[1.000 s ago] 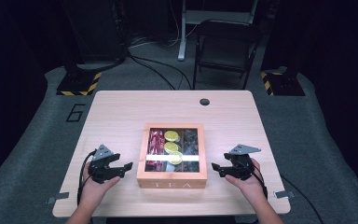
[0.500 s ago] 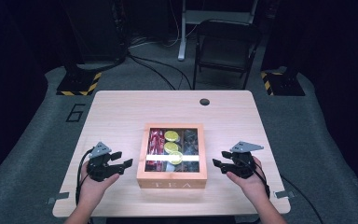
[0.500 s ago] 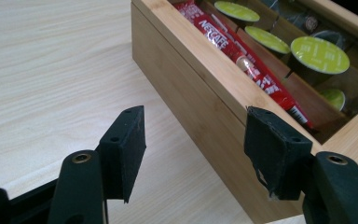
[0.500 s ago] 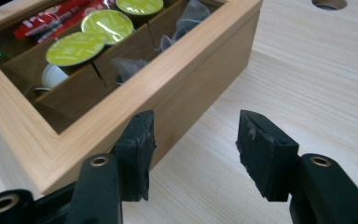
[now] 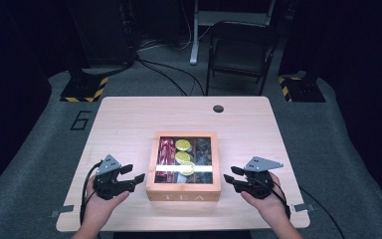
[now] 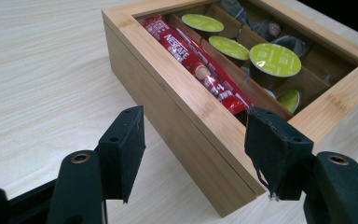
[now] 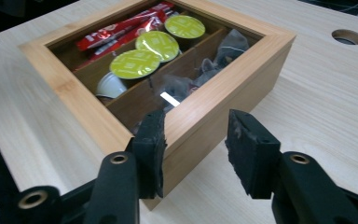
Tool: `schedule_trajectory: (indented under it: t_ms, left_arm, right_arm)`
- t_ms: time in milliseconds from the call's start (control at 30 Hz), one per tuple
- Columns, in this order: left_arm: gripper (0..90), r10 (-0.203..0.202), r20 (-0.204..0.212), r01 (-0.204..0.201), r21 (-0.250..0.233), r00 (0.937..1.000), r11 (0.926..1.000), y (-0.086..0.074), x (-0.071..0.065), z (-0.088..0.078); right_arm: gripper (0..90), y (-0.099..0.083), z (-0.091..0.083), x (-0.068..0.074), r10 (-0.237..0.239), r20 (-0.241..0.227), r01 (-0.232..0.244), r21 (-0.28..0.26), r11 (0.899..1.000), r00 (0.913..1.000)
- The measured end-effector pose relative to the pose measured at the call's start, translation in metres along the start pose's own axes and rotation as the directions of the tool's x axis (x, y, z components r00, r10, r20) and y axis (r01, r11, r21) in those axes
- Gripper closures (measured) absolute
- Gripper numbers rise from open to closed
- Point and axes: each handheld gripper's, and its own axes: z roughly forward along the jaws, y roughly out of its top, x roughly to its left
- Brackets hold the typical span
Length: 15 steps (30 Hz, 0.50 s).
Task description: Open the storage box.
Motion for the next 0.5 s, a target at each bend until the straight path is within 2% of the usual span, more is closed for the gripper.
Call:
schedule_trajectory:
  t_ms: [167,200,233,267,433,500]
  left_arm:
    - [40.2,-0.016,0.014,0.016,-0.011,0.9998,0.9998,-0.007,-0.001,0.002]
    - [40.6,-0.016,0.014,0.016,-0.011,0.9998,0.9998,-0.007,-0.001,0.002]
    - [41.5,-0.033,0.011,0.033,-0.004,0.9994,0.9994,-0.009,0.002,0.004]
    - [41.5,-0.033,0.011,0.033,-0.004,0.9994,0.9994,-0.009,0.002,0.004]
    - [42.0,-0.047,0.009,0.047,-0.009,0.9989,0.9989,-0.012,0.007,0.005]
    - [42.0,-0.063,0.010,0.063,-0.018,0.9980,0.9978,-0.013,0.011,0.005]
  right_arm:
    - [70.3,-0.007,-0.004,0.005,-0.008,0.003,0.008,0.000,1.000,1.0000]
    - [70.3,-0.007,-0.004,0.005,-0.008,0.003,0.008,0.000,1.000,1.0000]
    - [74.9,-0.012,-0.003,0.006,0.001,-0.010,-0.001,0.000,1.000,1.0000]
    - [77.1,-0.015,-0.003,0.006,0.002,-0.018,-0.002,0.005,1.000,0.9998]
    - [82.7,-0.026,0.001,0.007,0.009,-0.038,-0.008,0.019,1.000,0.9992]
    - [86.3,-0.031,0.004,0.009,-0.010,-0.065,0.013,0.042,0.999,0.9978]
